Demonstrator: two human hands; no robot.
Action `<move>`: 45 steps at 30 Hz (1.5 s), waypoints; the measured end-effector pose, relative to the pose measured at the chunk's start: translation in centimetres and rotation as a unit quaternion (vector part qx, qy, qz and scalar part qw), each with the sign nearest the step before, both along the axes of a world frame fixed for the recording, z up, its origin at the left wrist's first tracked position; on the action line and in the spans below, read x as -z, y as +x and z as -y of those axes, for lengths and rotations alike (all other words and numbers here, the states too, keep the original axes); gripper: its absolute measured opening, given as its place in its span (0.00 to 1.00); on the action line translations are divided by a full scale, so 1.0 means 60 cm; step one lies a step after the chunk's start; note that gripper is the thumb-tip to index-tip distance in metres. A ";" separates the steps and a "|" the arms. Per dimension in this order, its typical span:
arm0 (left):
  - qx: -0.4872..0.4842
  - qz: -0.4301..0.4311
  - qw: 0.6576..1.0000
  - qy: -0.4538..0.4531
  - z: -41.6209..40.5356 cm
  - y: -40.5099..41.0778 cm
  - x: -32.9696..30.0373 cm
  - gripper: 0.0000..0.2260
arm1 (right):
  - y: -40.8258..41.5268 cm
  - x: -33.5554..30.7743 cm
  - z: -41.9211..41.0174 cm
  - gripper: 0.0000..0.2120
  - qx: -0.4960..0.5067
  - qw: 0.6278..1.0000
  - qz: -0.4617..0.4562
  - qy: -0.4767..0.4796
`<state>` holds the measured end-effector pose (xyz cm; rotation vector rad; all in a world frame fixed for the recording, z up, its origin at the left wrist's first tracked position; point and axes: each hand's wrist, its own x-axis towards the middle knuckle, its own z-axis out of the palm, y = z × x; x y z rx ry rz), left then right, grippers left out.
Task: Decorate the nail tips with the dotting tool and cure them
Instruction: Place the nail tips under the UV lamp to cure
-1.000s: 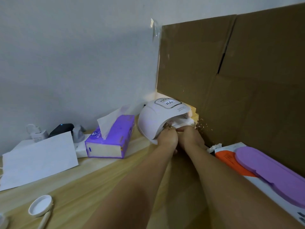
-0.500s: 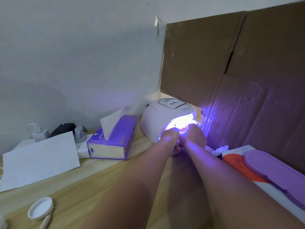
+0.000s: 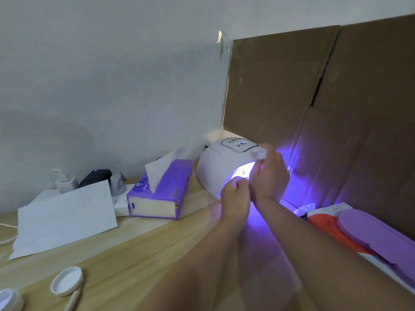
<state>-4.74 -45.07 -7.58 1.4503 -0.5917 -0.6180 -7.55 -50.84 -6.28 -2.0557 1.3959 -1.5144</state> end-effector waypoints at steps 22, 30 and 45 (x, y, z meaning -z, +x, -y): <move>0.000 -0.102 0.994 -0.047 -0.030 0.005 -0.011 0.12 | 0.042 -0.106 0.053 0.21 -0.141 0.906 -0.388 0.094; 0.081 0.086 0.992 -0.037 -0.170 0.055 -0.098 0.12 | 0.040 -0.103 0.023 0.27 -0.100 0.906 -0.409 0.030; -0.090 0.300 0.926 -0.210 -0.469 0.076 -0.080 0.15 | 0.132 -0.156 -0.321 0.11 -0.419 0.825 0.367 0.098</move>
